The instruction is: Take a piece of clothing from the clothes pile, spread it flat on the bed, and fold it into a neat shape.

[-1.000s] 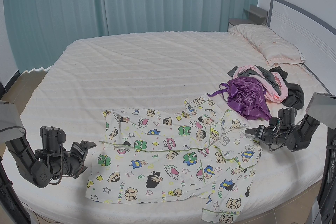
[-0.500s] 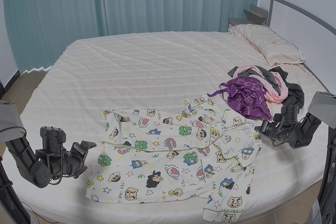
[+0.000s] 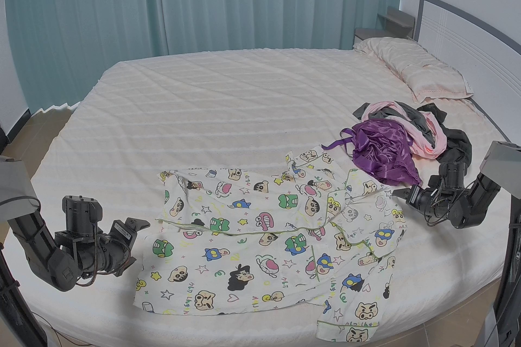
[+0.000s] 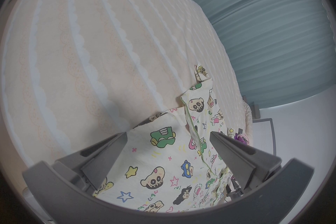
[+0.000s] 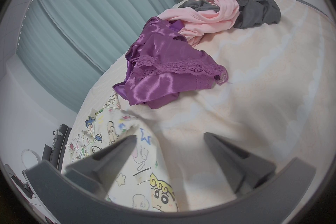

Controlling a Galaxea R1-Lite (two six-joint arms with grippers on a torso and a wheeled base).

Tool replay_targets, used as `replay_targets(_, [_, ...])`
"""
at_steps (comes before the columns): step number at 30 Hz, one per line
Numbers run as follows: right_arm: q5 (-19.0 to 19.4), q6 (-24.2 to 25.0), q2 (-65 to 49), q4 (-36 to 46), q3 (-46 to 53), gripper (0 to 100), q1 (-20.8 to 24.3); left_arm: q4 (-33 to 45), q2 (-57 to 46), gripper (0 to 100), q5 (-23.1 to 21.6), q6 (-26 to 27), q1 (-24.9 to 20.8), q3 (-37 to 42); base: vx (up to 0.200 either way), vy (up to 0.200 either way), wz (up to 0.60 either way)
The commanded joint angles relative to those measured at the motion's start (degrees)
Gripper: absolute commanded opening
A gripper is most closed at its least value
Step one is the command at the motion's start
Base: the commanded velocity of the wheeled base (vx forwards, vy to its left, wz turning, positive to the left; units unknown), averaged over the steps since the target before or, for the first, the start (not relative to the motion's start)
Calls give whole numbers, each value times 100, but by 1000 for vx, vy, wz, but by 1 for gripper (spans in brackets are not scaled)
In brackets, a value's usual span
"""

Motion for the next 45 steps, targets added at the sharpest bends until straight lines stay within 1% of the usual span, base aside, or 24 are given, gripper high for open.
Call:
replay_targets(1, [11, 47, -225, -18, 158, 100, -43, -3, -11, 100, 1, 14, -37, 9, 0, 0, 0])
replay_targets(3, [19, 197, -419, -35, 290, 100, -52, -3, -11, 100, 1, 40, -72, 71, 0, 0, 0])
replay_targets(6, [11, 636, -841, -9, 588, 100, -25, -11, -117, 100, -17, 119, -213, 211, 0, 0, 0])
replay_targets(7, [11, 654, -858, -9, 606, 100, -16, -11, -125, 100, -17, 119, -222, 220, 0, 0, 0])
replay_targets(8, [11, 874, -1095, -9, 817, 100, 10, -3, -205, 100, -17, 154, -345, 290, 0, 0, 0])
replay_targets(10, [11, 935, -1166, -9, 896, 100, 10, -11, -213, 100, -17, 154, -389, 299, 0, 0, 0])
replay_targets(11, [11, 1155, -1403, -27, 1177, 100, 19, -11, -222, 100, 10, 163, -494, 308, 0, 0, 0])
replay_targets(16, [19, 1427, -1711, -70, 1713, 100, 19, 6, -240, 100, 10, 172, -512, 361, 0, 0, 0])
replay_targets(19, [11, 1436, -1834, -70, 1968, 100, 19, 6, -328, 100, 27, 251, -520, 501, 0, 0, 0])
replay_targets(21, [19, 1454, -1948, -79, 2214, 100, 10, 76, -662, 100, 36, 374, -520, 572, 0, 0, 0])
replay_targets(22, [28, 1462, -2027, -79, 2425, 100, 1, 191, -987, 100, 36, 400, -538, 660, 0, 0, 0])
replay_targets(24, [37, 1462, -2089, -79, 2610, 100, 1, 454, -1286, 100, 36, 409, -635, 712, 0, 0, 0])
replay_targets(26, [55, 1471, -2133, -185, 2838, 100, 1, 991, -1541, 100, 45, 400, -854, 695, 0, 0, 0])
replay_targets(28, [55, 1471, -2141, -378, 3023, 100, 10, 1281, -1611, 100, 45, 383, -942, 695, 0, 0, 0])
replay_targets(32, [81, 1480, -2141, -756, 3313, 100, 19, 1342, -1620, 100, 54, 225, -942, 739, 0, 0, 0])
replay_targets(33, [98, 1471, -2124, -932, 3480, 100, 54, 1351, -1611, 100, 45, 102, -960, 756, 0, 0, 0])
replay_targets(36, [116, 1471, -2124, -1099, 3665, 100, 107, 1360, -1593, 100, 45, -13, -1065, 756, -200, 0, 0])
replay_targets(37, [125, 1471, -2141, -1231, 3788, 100, 133, 1368, -1567, 100, 54, -65, -1241, 765, -200, 0, 0])
replay_targets(38, [125, 1471, -2141, -1231, 3788, 100, 133, 1368, -1567, 100, 54, -65, -1241, 765, -200, 0, 0])
replay_targets(41, [134, 1471, -2115, -1380, 3911, 100, 142, 1421, -1558, 100, 62, -74, -1426, 835, -200, 0, 0])
replay_targets(45, [169, 1471, -2097, -1380, 3946, 100, 159, 1553, -1541, 100, 62, -65, -1443, 827, -200, 0, 0])
